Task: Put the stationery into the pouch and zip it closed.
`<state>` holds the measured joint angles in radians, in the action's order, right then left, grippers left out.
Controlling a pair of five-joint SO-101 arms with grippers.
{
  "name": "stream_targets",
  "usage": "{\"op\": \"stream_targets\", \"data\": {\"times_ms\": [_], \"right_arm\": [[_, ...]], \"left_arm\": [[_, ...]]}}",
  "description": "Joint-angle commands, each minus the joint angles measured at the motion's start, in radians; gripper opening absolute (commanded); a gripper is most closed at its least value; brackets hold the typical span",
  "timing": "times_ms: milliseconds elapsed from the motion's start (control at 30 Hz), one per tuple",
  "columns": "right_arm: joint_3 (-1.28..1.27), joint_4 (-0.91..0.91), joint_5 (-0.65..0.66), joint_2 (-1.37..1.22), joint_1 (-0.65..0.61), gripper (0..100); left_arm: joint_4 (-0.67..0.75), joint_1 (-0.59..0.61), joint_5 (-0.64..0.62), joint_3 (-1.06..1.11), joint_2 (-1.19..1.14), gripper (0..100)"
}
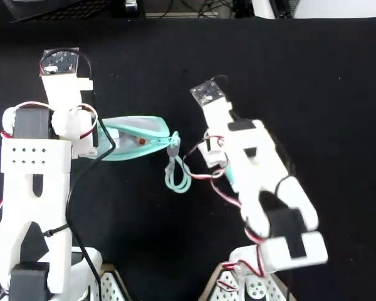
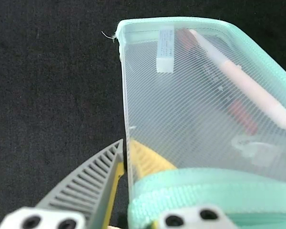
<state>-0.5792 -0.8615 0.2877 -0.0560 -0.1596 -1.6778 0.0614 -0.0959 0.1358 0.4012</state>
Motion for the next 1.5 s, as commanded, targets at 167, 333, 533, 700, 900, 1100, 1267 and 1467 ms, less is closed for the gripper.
{"op": "stream_targets", "data": {"times_ms": [167,333,533,700,900,1100,1267,1467], "right_arm": [[0.248,-0.141,0.089,-0.209,0.015,4.3],[0.315,-0.221,0.084,-0.174,0.015,1.2],[0.226,-0.278,0.083,0.13,0.015,1.2],[0.058,-0.278,0.083,0.564,0.009,1.2],[-0.012,-0.279,-0.008,1.078,-0.049,1.2],[-0.002,-0.186,-0.1,1.322,-0.334,1.2],[-0.042,0.043,-0.13,1.326,-0.508,1.2],[-0.366,0.621,-0.123,1.29,-0.582,1.2]], "left_arm": [[0.0,0.013,-0.008,0.007,-0.005,3],[0.0,0.013,-0.008,0.005,-0.005,3],[0.0,0.013,-0.008,0.007,-0.002,3],[0.0,0.013,-0.008,0.004,-0.003,3],[0.0,0.013,-0.008,0.002,-0.002,3],[0.0,0.013,-0.008,0.002,-0.002,3],[0.0,0.013,-0.008,0.002,-0.003,3],[0.0,0.013,-0.008,0.002,-0.006,3]]}}
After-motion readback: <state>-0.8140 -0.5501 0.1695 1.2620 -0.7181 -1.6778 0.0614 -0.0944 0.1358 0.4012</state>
